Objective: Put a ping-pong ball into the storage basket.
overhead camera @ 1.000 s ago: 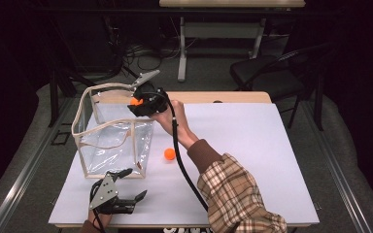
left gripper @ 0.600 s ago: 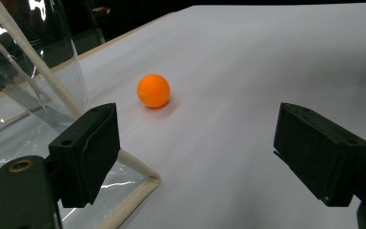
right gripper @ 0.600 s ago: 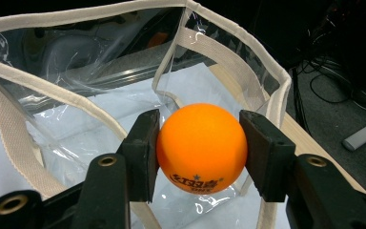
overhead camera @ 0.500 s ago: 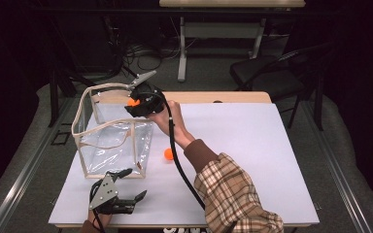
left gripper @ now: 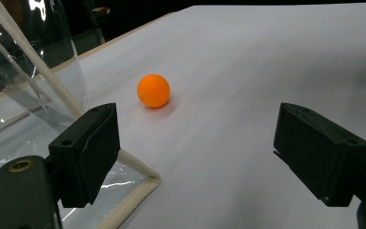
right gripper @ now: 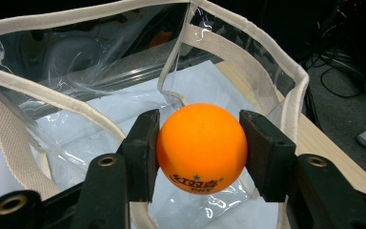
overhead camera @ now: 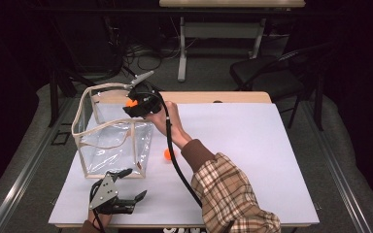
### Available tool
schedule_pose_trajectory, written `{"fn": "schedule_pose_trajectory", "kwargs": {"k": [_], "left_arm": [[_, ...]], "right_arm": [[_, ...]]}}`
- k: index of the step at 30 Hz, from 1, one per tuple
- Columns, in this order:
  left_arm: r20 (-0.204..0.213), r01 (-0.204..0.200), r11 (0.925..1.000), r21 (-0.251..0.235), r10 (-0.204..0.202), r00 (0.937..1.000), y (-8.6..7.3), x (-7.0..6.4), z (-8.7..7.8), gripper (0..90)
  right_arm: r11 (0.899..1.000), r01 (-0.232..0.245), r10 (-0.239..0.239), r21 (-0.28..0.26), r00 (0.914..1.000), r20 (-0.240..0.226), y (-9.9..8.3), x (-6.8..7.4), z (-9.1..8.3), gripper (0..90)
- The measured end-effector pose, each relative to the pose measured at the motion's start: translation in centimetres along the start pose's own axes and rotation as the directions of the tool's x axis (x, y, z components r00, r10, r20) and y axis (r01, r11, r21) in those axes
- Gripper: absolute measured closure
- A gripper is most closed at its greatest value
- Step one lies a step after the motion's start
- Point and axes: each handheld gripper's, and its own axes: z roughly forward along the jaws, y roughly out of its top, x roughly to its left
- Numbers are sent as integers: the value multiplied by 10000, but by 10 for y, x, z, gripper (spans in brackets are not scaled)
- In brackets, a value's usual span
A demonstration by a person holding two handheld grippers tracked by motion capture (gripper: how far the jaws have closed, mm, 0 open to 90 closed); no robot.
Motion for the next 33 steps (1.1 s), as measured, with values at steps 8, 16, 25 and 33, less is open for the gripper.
{"fn": "schedule_pose_trajectory", "kwargs": {"k": [8,16,25,33], "left_arm": [[19,0,10000,-9,0,10000,0,0,0,158],[10,1,10000,14,-1,10000,0,0,0,158],[16,-2,10000,7,2,10000,0,0,0,158],[14,-5,10000,13,5,10000,0,0,0,158]], "right_arm": [[9998,-104,105,141,9999,-52,-1,-1,6,504],[9992,-244,250,307,9994,-223,-4,-3,12,504],[9983,-453,465,373,9984,-311,-6,-5,16,502],[9980,-516,530,360,9979,-376,-8,-6,15,464]]}}
